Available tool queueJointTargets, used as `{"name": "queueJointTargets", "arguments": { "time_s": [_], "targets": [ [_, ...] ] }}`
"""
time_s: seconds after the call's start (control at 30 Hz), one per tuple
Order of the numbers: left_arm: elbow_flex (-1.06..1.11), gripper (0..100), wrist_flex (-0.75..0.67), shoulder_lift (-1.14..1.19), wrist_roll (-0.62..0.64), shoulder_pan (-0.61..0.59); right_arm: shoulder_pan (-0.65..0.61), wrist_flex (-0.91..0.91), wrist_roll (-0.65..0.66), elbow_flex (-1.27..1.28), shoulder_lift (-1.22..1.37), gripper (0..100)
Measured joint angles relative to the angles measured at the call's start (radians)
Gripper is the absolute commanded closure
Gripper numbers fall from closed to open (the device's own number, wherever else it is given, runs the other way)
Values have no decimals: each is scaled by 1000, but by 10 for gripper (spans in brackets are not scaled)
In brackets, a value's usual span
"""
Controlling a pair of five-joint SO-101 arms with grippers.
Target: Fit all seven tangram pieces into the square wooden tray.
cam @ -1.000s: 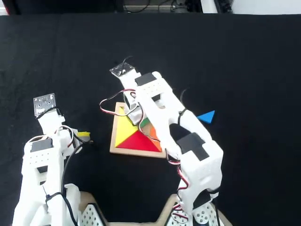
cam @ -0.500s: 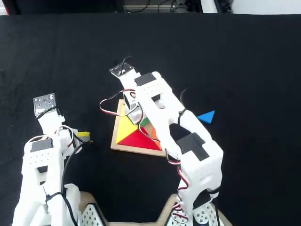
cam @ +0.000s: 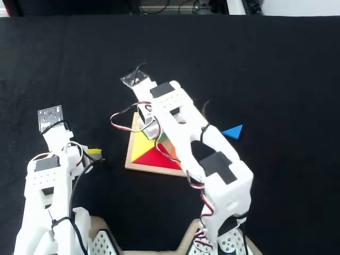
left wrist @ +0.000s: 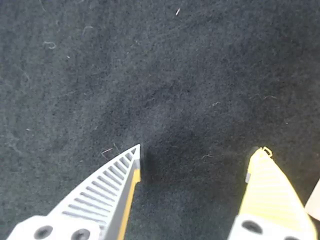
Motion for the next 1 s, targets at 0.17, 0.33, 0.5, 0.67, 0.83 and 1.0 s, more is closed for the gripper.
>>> {"name": "queueJointTargets", "arguments": {
  "time_s": [0.17,0.33,0.5,0.67,0.83,1.0],
  "targets": [
    [0,668,0,0,0,0,0,2,0,0,-64,740],
    [0,668,0,0,0,0,0,20,0,0,-69,727],
    [0,668,0,0,0,0,0,37,0,8,-69,730],
    [0,668,0,0,0,0,0,35,0,18,-71,791],
    [0,668,0,0,0,0,0,-28,0,18,-71,951],
    [0,668,0,0,0,0,0,-86,0,18,-71,990]
  ]
}}
